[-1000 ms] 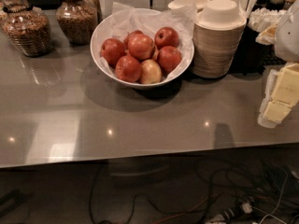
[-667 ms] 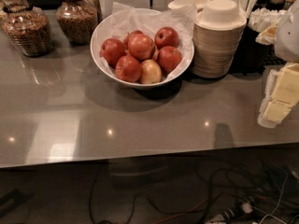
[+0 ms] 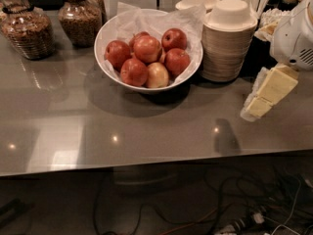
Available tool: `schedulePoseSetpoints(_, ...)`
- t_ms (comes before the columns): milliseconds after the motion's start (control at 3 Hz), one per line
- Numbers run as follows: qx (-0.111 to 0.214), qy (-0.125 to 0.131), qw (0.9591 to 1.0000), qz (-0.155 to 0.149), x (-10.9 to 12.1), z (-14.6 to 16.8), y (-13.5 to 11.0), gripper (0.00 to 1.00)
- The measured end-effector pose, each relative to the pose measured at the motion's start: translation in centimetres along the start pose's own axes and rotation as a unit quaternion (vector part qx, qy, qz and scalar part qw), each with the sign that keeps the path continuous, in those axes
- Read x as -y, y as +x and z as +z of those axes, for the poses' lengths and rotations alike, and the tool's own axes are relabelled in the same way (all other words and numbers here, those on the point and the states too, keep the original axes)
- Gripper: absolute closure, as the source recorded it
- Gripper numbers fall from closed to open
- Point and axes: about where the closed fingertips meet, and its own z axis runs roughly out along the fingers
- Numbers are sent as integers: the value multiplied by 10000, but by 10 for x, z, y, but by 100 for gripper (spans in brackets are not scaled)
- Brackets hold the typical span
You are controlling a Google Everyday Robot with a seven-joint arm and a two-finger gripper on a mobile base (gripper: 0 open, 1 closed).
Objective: Pick apple from white bowl
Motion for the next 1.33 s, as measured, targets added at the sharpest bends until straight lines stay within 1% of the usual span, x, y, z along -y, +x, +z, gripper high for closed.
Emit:
schedulePoseSetpoints(333, 743, 260, 9967, 193, 21, 16, -32, 0)
schedulePoseSetpoints(667, 1308, 293, 9908, 199, 42, 28, -74, 0)
schedulePoseSetpoints(1000, 1683, 154, 9856, 84, 60, 43, -116, 0)
schedulePoseSetpoints(1333, 2035, 66, 9790, -66, 85, 53, -157, 0)
